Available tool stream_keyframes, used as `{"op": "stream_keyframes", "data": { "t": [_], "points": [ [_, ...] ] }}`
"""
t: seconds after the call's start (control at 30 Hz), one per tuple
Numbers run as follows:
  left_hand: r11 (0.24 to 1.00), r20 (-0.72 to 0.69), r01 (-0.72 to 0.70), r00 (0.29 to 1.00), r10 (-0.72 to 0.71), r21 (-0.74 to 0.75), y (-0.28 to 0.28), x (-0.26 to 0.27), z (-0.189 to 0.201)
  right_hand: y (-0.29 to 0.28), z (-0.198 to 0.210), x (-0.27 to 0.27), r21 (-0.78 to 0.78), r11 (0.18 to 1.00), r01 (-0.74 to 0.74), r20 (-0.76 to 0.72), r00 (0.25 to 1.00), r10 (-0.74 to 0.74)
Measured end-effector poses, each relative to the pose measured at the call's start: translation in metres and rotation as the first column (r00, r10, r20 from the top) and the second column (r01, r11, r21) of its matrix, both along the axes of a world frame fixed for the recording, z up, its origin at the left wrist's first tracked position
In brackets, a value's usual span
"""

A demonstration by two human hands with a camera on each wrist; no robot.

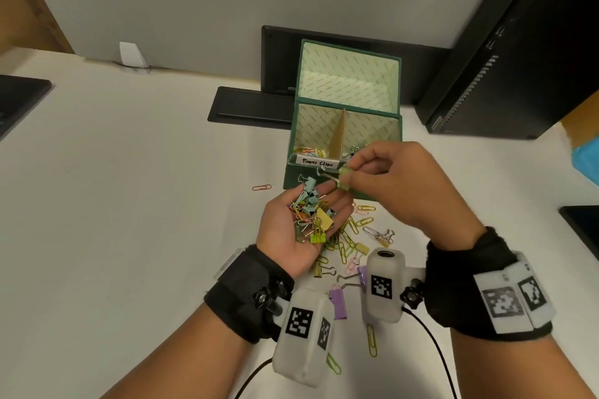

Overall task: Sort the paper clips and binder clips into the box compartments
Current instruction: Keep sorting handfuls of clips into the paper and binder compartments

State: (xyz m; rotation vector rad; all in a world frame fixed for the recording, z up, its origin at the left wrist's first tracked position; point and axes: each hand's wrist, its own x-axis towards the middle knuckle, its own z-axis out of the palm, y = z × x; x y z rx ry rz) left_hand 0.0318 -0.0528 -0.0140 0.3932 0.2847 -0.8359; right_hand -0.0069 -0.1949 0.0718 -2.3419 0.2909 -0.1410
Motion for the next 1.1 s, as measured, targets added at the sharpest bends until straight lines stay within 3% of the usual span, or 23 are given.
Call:
{"op": "stream_keyframes", "data": {
  "t": [0.17, 0.23, 0.33, 0.4, 0.53, 0.6, 0.7, 0.8, 0.9, 1.1],
  "points": [
    [1.0, -0.034, 0.002, 0.999, -0.002, 0.011, 0.001, 0.001, -0.001, -0.019, 0.013, 0.013, -0.003, 0.979, 0.206, 0.295, 0.935, -0.196],
    [1.0, -0.039, 0.008, 0.999, -0.007, 0.005, 0.001, 0.0, 0.0, -0.029, 0.011, 0.022, -0.053, 0.957, 0.287, 0.331, 0.909, -0.254],
    [1.0, -0.04, 0.015, 0.999, -0.015, -0.004, 0.002, -0.001, 0.001, -0.039, 0.0, 0.029, -0.233, 0.933, 0.274, 0.172, 0.956, -0.238],
    [1.0, -0.038, 0.014, 0.999, -0.014, -0.009, 0.002, 0.0, 0.001, -0.034, -0.006, 0.029, -0.26, 0.936, 0.238, 0.134, 0.969, -0.209],
    [1.0, -0.028, 0.012, 1.0, -0.012, 0.006, 0.001, 0.0, -0.002, -0.01, 0.0, 0.025, -0.187, 0.981, 0.052, 0.148, 0.989, -0.024],
    [1.0, -0.009, 0.02, 1.0, -0.02, -0.004, 0.0, -0.001, -0.002, 0.0, 0.0, 0.023, -0.149, 0.982, -0.112, 0.012, 0.993, 0.115],
    [0.999, 0.039, 0.031, 0.999, -0.029, -0.037, 0.0, -0.004, -0.001, 0.011, -0.004, 0.021, 0.027, 0.973, -0.23, -0.199, 0.953, 0.231],
    [0.999, 0.075, 0.048, 0.996, -0.047, -0.011, -0.001, -0.006, 0.0, 0.011, -0.007, 0.023, -0.04, 0.95, -0.31, -0.285, 0.915, 0.287],
    [0.998, 0.088, 0.069, 0.994, -0.069, 0.008, -0.002, -0.008, 0.001, 0.01, -0.007, 0.023, 0.042, 0.958, -0.285, -0.342, 0.897, 0.282],
    [0.995, 0.059, 0.081, 0.995, -0.078, -0.052, -0.002, -0.008, 0.003, 0.007, -0.012, 0.019, 0.068, 0.977, -0.203, -0.25, 0.944, 0.214]
  ]
}}
